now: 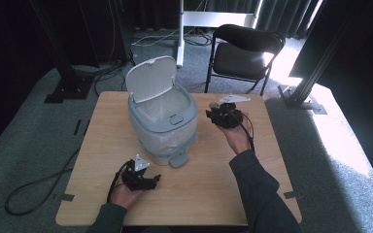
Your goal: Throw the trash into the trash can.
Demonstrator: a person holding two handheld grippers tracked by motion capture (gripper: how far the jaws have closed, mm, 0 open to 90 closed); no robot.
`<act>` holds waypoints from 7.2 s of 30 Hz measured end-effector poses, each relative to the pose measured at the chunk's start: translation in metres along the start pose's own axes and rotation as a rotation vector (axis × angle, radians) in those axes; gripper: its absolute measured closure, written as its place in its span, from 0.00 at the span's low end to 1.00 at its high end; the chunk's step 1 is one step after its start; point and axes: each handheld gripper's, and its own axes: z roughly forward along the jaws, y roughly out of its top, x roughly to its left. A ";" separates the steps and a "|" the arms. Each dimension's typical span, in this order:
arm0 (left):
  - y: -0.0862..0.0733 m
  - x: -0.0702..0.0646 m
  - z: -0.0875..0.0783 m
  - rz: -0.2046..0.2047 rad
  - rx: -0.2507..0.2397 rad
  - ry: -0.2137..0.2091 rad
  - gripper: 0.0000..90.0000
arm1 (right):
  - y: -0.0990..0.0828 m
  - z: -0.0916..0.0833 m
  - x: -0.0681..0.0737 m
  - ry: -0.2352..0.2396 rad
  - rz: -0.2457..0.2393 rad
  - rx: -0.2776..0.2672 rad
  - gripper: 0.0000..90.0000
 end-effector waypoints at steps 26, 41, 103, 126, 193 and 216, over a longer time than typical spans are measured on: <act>0.000 0.000 0.000 0.000 0.000 0.000 0.20 | -0.031 0.035 -0.006 0.012 0.040 0.114 0.77; 0.000 0.000 0.000 0.001 0.000 0.000 0.20 | -0.043 0.050 -0.009 0.025 0.079 0.191 0.77; 0.000 0.000 0.000 0.002 0.001 -0.001 0.20 | -0.040 0.009 -0.020 -0.017 0.032 0.145 0.96; 0.000 0.000 0.000 0.001 0.001 0.000 0.20 | -0.018 -0.008 -0.022 -0.035 0.033 0.081 0.96; 0.000 0.000 0.000 -0.001 -0.001 -0.001 0.20 | 0.039 -0.043 -0.010 -0.050 -0.005 -0.066 0.96; 0.000 0.000 0.000 -0.001 -0.001 -0.001 0.20 | 0.057 -0.056 -0.003 -0.056 -0.031 -0.105 0.96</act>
